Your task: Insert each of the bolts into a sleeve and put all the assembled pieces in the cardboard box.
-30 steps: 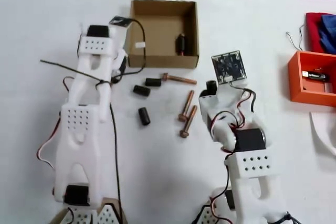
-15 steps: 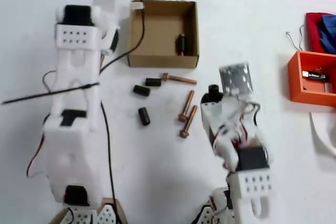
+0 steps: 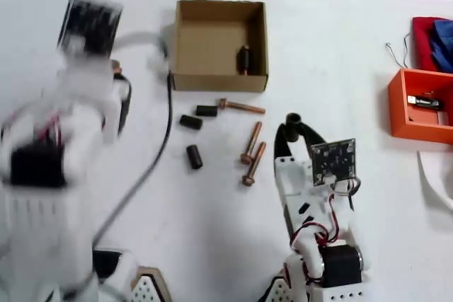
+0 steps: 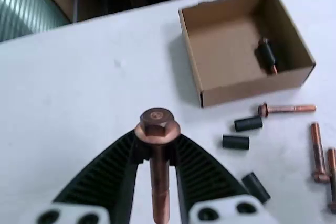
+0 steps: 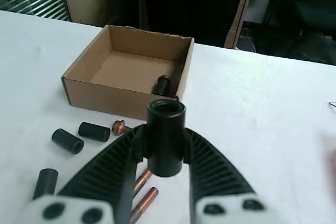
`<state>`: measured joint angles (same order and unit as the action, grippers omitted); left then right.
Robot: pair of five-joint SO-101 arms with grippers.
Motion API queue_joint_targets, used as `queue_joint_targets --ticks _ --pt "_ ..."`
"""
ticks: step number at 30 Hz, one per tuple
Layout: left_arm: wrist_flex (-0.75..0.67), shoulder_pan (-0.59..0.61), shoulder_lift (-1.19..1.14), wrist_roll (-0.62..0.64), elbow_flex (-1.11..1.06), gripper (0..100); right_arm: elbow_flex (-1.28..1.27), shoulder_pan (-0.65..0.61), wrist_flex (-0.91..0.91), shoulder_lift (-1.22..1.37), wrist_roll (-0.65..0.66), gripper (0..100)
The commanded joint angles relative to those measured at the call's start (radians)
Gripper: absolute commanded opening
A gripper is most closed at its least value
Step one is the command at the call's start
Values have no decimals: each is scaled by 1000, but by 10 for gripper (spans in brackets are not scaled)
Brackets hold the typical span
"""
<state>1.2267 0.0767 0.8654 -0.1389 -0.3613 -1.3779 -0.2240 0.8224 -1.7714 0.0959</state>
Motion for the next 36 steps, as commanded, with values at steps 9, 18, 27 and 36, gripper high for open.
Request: queue_joint_targets --ticks 9,18,27,36 --pt "-387 0 532 9 -590 26 -74 -65 -170 5 3 22" --pt "-281 -2 575 17 -593 27 -84 -68 -205 2 3 24" --pt "-532 -11 569 540 -596 27 -83 -119 -199 2 -8 22" --pt "-730 -269 324 634 -519 27 -77 -177 -183 1 -8 22"
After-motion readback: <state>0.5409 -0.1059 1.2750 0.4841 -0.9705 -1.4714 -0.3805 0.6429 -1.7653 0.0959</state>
